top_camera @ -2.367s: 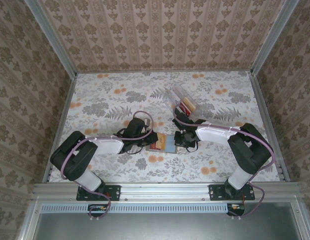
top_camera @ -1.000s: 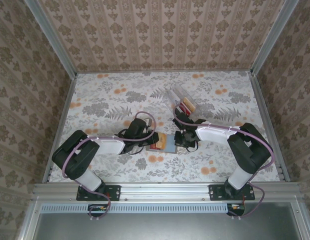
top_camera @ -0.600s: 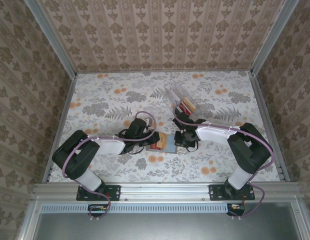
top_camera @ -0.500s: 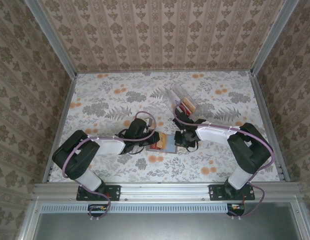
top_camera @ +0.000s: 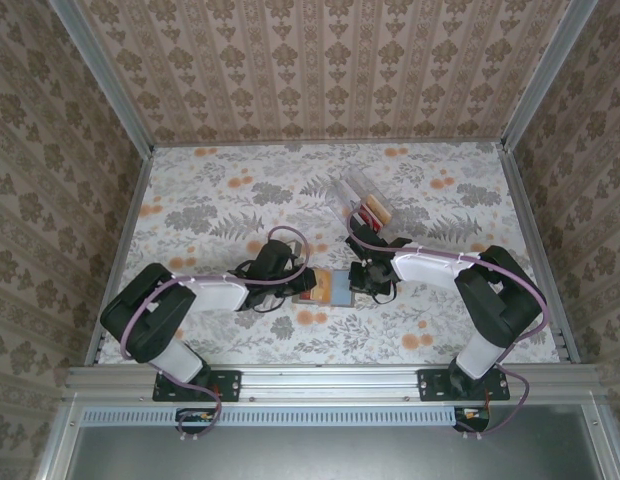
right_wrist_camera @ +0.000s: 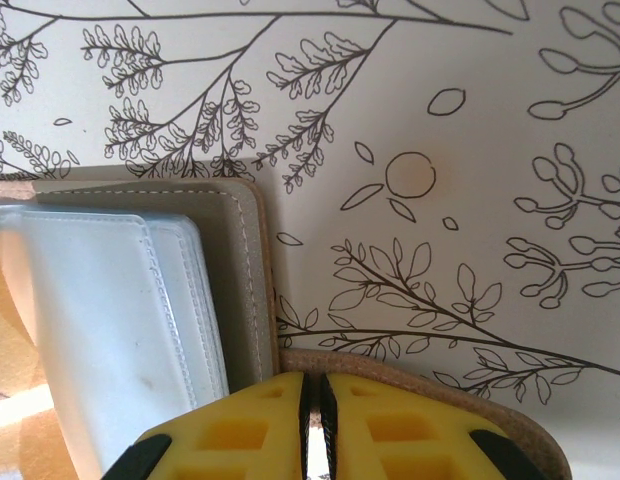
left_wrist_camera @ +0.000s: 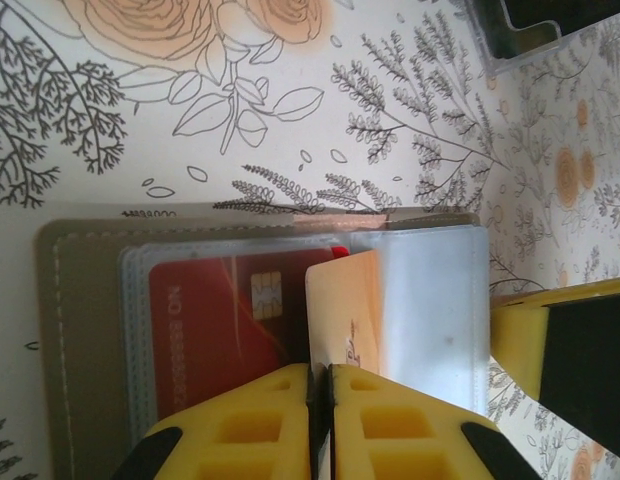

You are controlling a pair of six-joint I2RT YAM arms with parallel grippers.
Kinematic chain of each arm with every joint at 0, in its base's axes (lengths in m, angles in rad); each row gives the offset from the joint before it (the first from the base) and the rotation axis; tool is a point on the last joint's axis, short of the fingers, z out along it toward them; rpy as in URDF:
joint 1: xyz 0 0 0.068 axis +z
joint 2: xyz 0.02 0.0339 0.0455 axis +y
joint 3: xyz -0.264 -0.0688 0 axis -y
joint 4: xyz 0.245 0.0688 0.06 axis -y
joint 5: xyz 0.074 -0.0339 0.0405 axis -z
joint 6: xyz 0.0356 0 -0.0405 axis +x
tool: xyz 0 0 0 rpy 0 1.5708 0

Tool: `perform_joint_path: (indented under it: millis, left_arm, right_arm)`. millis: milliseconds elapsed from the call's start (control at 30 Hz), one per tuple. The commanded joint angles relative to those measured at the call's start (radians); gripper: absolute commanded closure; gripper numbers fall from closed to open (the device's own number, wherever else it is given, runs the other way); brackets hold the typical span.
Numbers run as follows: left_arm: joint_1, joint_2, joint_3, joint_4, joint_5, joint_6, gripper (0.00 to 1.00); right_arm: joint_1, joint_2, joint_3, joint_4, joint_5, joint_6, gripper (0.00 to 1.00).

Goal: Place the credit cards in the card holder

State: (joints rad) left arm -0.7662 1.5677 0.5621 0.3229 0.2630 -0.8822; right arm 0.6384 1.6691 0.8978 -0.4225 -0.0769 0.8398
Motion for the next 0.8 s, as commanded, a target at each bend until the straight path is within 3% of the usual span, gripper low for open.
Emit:
perform_joint_path:
  millis: [0, 500, 767]
  left_arm:
    - [-0.013, 0.044, 0.022, -0.023, 0.038, 0.003, 0.87]
    - [-0.044, 0.078, 0.076, -0.027, 0.043, -0.004, 0.81]
    - [-0.057, 0.064, 0.12, -0.12, 0.01, 0.023, 0.75]
  right_arm:
    - [0.001, 0.06, -0.007, 0.034, -0.012, 0.007, 0.83]
    - [0.001, 0.061, -0.006, 0.052, -0.035, 0.016, 0.83]
    - [0.001, 0.059, -0.007, 0.055, -0.04, 0.017, 0.83]
